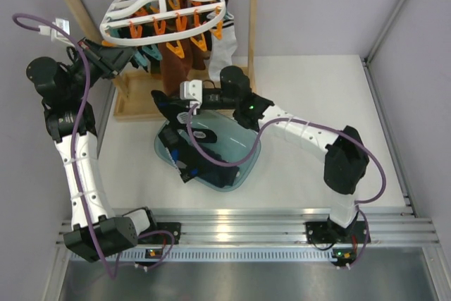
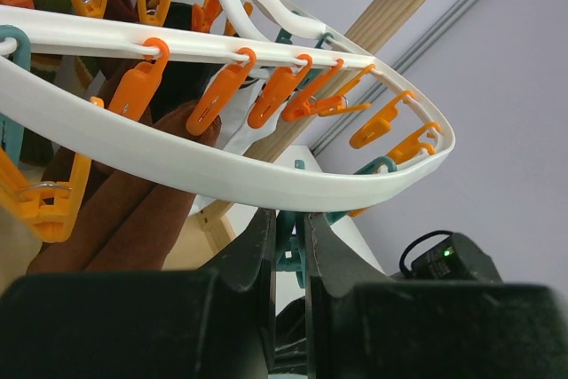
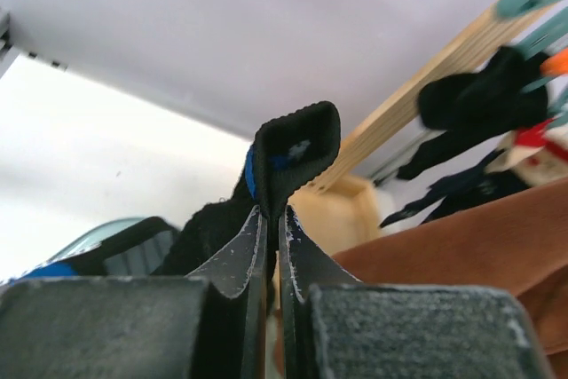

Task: Clip the socks to the hanger
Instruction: Adjust the sock in the bin.

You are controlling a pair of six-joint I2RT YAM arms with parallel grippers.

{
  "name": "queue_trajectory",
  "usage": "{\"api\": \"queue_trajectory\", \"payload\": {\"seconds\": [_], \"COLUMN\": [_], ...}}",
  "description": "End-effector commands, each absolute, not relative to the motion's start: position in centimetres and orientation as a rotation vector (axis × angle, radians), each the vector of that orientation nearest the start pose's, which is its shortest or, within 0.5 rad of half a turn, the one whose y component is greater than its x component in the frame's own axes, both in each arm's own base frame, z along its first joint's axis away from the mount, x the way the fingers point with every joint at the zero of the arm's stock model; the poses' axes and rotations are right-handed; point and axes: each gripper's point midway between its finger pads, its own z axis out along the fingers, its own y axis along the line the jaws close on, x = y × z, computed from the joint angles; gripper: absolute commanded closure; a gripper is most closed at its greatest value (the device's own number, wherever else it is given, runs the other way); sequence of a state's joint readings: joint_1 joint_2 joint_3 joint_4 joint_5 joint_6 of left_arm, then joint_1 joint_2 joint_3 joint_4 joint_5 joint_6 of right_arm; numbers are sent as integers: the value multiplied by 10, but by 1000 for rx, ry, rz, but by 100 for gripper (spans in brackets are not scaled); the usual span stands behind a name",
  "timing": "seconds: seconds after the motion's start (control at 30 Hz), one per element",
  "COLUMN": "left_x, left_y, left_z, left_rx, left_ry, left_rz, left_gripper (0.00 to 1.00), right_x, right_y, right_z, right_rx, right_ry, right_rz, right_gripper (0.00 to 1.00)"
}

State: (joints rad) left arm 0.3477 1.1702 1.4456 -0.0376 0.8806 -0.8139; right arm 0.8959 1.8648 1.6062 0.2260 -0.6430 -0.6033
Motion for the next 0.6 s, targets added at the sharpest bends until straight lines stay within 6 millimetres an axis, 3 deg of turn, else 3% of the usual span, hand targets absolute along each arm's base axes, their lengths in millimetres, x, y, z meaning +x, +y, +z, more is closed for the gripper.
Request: {"api": "queue_trajectory", "payload": {"seconds": [0.0, 0.1, 0.2, 0.3, 0.37, 0.5, 0.57], "left_x": [337, 337, 337, 335, 335, 336, 337], "left_y": [-46, -45, -45, -46, -45, -44, -44], "left_z": [486, 486, 486, 487, 487, 485, 483], "left_rx": [-31, -31, -26, -27, -31, -41, -45], "left_ry": [1517, 1524, 1526, 1522, 1523, 1527, 1529], "left_rz": [-968, -953, -954, -952, -952, -954, -958], "left_gripper": [100, 100, 100, 100, 100, 100, 100], "right_x": [285, 283, 281, 278, 278, 275, 274], "right_y": [492, 488, 484, 483, 481, 482, 485], "right_z": [380, 379, 362, 324, 284, 228, 213], "right_rx": [-1385, -1417, -1470, -1543, -1629, -1717, -1727], "right_ry": [727, 723, 763, 820, 879, 995, 1037], "right_rz": [772, 767, 776, 770, 752, 786, 810], "right_gripper": [100, 100, 100, 100, 100, 100, 100]}}
